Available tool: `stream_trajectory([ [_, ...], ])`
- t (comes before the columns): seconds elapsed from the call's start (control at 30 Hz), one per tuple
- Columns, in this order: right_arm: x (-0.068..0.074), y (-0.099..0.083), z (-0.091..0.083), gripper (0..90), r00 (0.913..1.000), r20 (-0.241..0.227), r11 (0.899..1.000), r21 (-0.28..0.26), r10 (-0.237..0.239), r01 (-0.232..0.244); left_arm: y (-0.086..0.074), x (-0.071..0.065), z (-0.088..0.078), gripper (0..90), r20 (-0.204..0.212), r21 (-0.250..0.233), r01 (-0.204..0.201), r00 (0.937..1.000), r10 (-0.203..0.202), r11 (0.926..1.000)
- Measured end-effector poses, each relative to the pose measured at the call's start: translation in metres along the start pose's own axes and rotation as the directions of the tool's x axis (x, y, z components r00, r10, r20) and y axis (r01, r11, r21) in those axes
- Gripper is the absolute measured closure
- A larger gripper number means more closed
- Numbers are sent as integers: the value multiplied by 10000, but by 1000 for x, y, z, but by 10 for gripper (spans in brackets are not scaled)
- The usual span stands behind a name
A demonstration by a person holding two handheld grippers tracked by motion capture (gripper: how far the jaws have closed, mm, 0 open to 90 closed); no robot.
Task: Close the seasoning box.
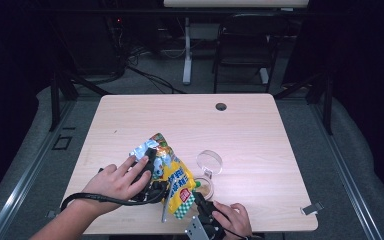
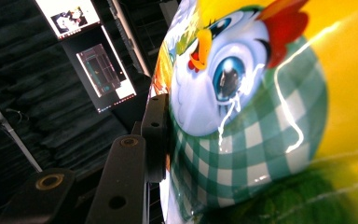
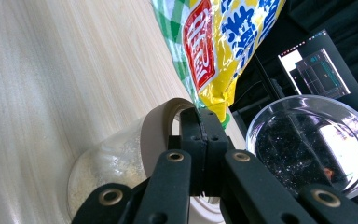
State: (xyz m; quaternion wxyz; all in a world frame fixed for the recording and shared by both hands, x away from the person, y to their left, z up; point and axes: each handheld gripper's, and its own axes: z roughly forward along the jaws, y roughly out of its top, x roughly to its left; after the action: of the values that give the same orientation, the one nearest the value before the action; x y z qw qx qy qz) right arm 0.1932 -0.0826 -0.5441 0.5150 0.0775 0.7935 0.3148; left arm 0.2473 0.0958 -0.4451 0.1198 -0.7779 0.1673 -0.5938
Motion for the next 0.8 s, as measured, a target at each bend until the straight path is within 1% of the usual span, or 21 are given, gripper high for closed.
stream_trajectory([
  [0.17,0,0,0,900,10000,16,10000,-25,-25,25,0,1,-1,663,-21,-1,-67,10000,67,10000],
  [0.2,0,0,0,900,10000,27,10000,-41,-8,8,0,1,-1,663,40,-3,-73,10000,73,10000],
  [0.23,0,0,0,900,10000,33,10000,-40,-3,3,0,1,-1,664,-54,-15,-89,9999,89,10000],
  [0.47,0,0,0,900,10000,3,10000,-17,-34,34,0,1,-2,666,-34,-16,-151,9999,151,9999],
  [0.63,0,0,0,900,10000,14,10000,-22,-11,11,1,2,-3,671,-32,-11,-267,9996,267,9996],
  [0.8,0,0,0,900,10000,23,10000,-26,-4,4,1,3,-3,675,-33,-12,-282,9996,282,9996],
])
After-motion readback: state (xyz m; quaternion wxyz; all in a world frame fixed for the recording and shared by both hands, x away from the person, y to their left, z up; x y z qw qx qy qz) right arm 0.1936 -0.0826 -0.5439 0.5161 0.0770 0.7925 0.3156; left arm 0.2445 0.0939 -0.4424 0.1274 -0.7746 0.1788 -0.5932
